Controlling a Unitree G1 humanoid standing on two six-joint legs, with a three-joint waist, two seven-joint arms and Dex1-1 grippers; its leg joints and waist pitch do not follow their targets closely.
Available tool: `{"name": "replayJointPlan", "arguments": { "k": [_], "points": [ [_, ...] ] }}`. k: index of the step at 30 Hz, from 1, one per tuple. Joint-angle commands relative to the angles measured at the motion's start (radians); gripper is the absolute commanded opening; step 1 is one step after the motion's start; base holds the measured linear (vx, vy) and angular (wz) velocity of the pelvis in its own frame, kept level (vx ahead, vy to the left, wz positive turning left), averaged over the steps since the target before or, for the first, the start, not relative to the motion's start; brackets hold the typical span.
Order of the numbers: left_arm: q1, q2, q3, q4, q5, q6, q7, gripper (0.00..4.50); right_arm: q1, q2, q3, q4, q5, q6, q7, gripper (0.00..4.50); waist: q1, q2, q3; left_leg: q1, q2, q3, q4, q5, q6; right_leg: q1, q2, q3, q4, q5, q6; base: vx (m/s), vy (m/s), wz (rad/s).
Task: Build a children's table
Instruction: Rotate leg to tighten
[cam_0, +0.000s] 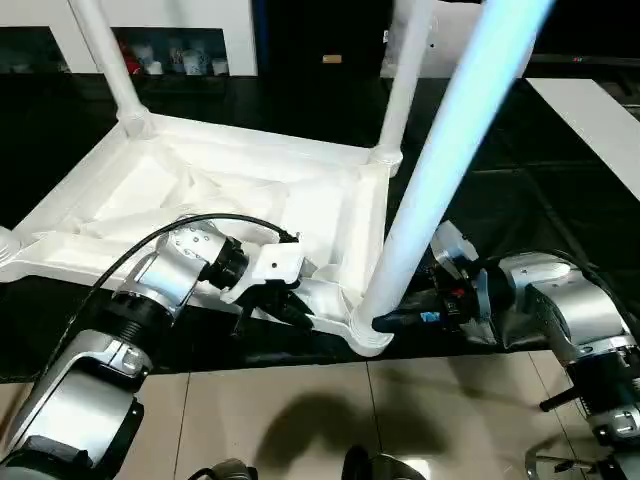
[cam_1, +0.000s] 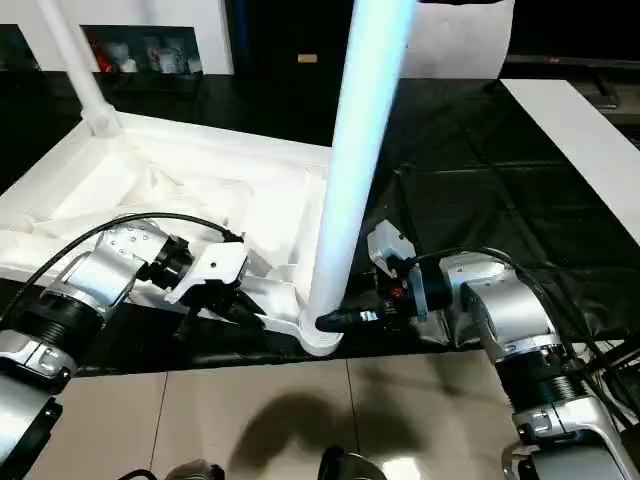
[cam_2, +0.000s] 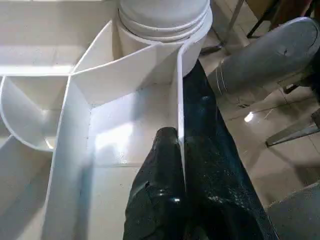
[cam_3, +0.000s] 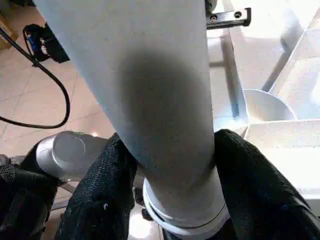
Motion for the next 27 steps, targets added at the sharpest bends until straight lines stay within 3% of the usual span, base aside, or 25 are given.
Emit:
{"name": "replayJointPlan", "arguments": {
  "k": [1, 5, 6, 9, 12, 13, 14, 16, 18, 20, 25, 27],
  "points": [
    [-0.028, -0.009, -0.018, -0.001, -0.006, -0.016, -0.018, 0.0, -0.009, -0.005, 0.015, -0.02, 0.024, 0.025, 0.031, 2.08, -0.007, -0.01, -0.082, -0.002, 0.019, 0.001, -0.062, -0.072, 0.122, 0.083, -0.065, 0.061, -0.07, -0.456, -0.067, 0.0, 0.0, 0.0],
    [-0.029, -0.015, -0.006, 0.001, -0.008, 0.019, -0.001, 0.0, -0.002, 0.011, 0.0, -0.055, 0.057, 0.082, 0.008, 2.05, -0.007, -0.011, -0.082, -0.002, 0.019, 0.001, -0.062, -0.071, 0.121, 0.082, -0.063, 0.059, -0.071, -0.463, -0.061, 0.0, 0.0, 0.0],
    [-0.037, -0.026, 0.003, 0.007, 0.008, 0.087, 0.058, 0.0, 0.007, 0.024, -0.005, -0.085, 0.078, 0.143, -0.024, 2.05, -0.007, -0.011, -0.081, -0.002, 0.019, 0.001, -0.063, -0.07, 0.119, 0.082, -0.064, 0.06, -0.071, -0.464, -0.061, 0.0, 0.0, 0.0],
    [-0.048, -0.05, 0.024, 0.026, 0.011, 0.134, 0.129, 0.0, 0.015, 0.043, -0.005, -0.104, 0.07, 0.178, -0.08, 2.05, -0.008, -0.012, -0.078, 0.003, 0.014, 0.003, -0.062, -0.083, 0.108, 0.078, -0.062, 0.058, -0.081, -0.502, -0.046, 0.0, 0.0, 0.0],
    [-0.062, -0.084, 0.054, 0.033, 0.006, 0.204, 0.218, 0.0, 0.025, 0.082, -0.001, -0.117, 0.025, 0.187, -0.188, 2.05, -0.013, -0.01, -0.076, 0.0, 0.007, 0.0, -0.063, -0.098, 0.094, 0.082, -0.062, 0.051, -0.088, -0.543, -0.02, 0.0, 0.0, 0.0],
    [-0.079, -0.125, 0.083, 0.035, 0.004, 0.281, 0.314, 0.0, 0.016, 0.151, -0.013, -0.095, -0.035, 0.209, -0.353, 2.05, -0.023, -0.009, -0.071, -0.003, 0.007, 0.001, -0.062, -0.101, 0.077, 0.077, -0.057, 0.049, -0.09, -0.552, -0.01, 0.0, 0.0, 0.0],
    [-0.085, -0.139, 0.091, 0.035, 0.005, 0.308, 0.347, 0.0, 0.01, 0.175, -0.017, -0.082, -0.059, 0.209, -0.413, 2.05, -0.031, -0.008, -0.07, 0.001, 0.0, -0.001, -0.059, -0.124, 0.056, 0.076, -0.058, 0.038, -0.104, -0.602, 0.012, 0.0, 0.0, 0.0],
    [-0.094, -0.162, 0.102, 0.041, 0.006, 0.341, 0.395, 0.0, -0.004, 0.21, -0.032, -0.06, -0.088, 0.225, -0.504, 2.02, -0.045, -0.012, -0.074, -0.008, -0.008, -0.004, -0.056, -0.125, 0.055, 0.087, -0.055, 0.029, -0.109, -0.622, 0.047, 0.0, 0.0, 0.0],
    [-0.109, -0.195, 0.119, 0.057, 0.008, 0.376, 0.467, 0.0, -0.025, 0.261, -0.055, -0.038, -0.115, 0.262, -0.628, 1.97, -0.06, -0.006, -0.074, -0.009, -0.003, -0.008, -0.06, -0.113, 0.076, 0.09, -0.057, 0.029, -0.109, -0.577, 0.029, 0.0, 0.0, 0.0],
    [-0.127, -0.227, 0.133, 0.081, 0.011, 0.395, 0.541, 0.0, -0.04, 0.307, -0.067, -0.026, -0.142, 0.277, -0.734, 1.95, -0.073, -0.002, -0.073, -0.001, -0.003, -0.006, -0.059, -0.13, 0.087, 0.081, -0.056, 0.032, -0.111, -0.562, 0.005, 0.0, 0.0, 0.0],
    [-0.189, -0.325, 0.194, 0.176, 0.021, 0.39, 0.777, 0.0, -0.085, 0.503, -0.147, 0.027, -0.186, 0.286, -1.048, 1.94, -0.084, 0.0, -0.075, 0.004, -0.003, -0.007, -0.061, -0.139, 0.082, 0.08, -0.058, 0.029, -0.116, -0.57, -0.003, 0.0, 0.0, 0.0],
    [-0.199, -0.336, 0.196, 0.192, 0.025, 0.377, 0.793, 0.0, -0.091, 0.54, -0.161, 0.041, -0.202, 0.246, -1.122, 2.49, -0.082, -0.001, -0.076, 0.002, 0.001, -0.008, -0.064, -0.121, 0.092, 0.082, -0.062, 0.037, -0.107, -0.524, -0.018, 0.0, 0.0, 0.0]
  ]
}}
